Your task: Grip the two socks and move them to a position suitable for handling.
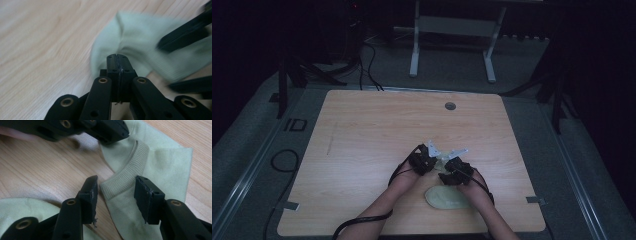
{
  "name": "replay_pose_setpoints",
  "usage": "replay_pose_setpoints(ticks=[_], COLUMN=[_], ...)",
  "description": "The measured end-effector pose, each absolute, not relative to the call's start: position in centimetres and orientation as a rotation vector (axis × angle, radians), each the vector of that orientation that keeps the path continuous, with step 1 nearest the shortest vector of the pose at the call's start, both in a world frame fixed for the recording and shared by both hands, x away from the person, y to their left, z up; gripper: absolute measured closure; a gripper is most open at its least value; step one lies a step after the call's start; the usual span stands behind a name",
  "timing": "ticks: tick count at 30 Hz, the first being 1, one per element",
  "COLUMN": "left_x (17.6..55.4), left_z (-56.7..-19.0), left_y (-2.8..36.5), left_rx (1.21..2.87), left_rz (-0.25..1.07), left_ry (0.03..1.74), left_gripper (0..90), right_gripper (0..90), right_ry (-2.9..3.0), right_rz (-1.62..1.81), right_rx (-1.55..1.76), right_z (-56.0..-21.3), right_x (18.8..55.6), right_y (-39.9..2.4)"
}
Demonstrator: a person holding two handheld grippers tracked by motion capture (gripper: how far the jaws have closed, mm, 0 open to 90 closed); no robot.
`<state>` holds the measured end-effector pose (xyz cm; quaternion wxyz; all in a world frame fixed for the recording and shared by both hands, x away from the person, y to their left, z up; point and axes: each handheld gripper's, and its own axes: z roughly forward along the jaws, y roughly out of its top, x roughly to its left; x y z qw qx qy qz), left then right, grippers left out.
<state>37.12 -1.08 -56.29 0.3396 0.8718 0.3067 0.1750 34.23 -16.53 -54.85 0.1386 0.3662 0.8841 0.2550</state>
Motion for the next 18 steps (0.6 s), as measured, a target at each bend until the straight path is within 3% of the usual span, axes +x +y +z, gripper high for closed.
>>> replay_pose_setpoints(ticks=[3,5,18], left_x=[37.4,37.3,36.2], left_z=[-56.2,-56.4,-56.5], left_y=[-0.9,-0.6,0.6], left_rx=[2.271,2.252,2.240], left_rz=[0.462,0.452,0.424], left_ry=[0.823,0.824,0.811], left_gripper=[88.6,88.7,88.8], right_gripper=[60.6,79.0,82.5], right_ry=[2.547,2.541,2.438], right_rz=[0.744,0.749,0.923], right_rx=[1.069,1.068,1.132], right_z=[-54.9,-54.8,-49.6], right_x=[34.2,34.1,34.2], right_y=[-16.7,-16.7,-20.2])
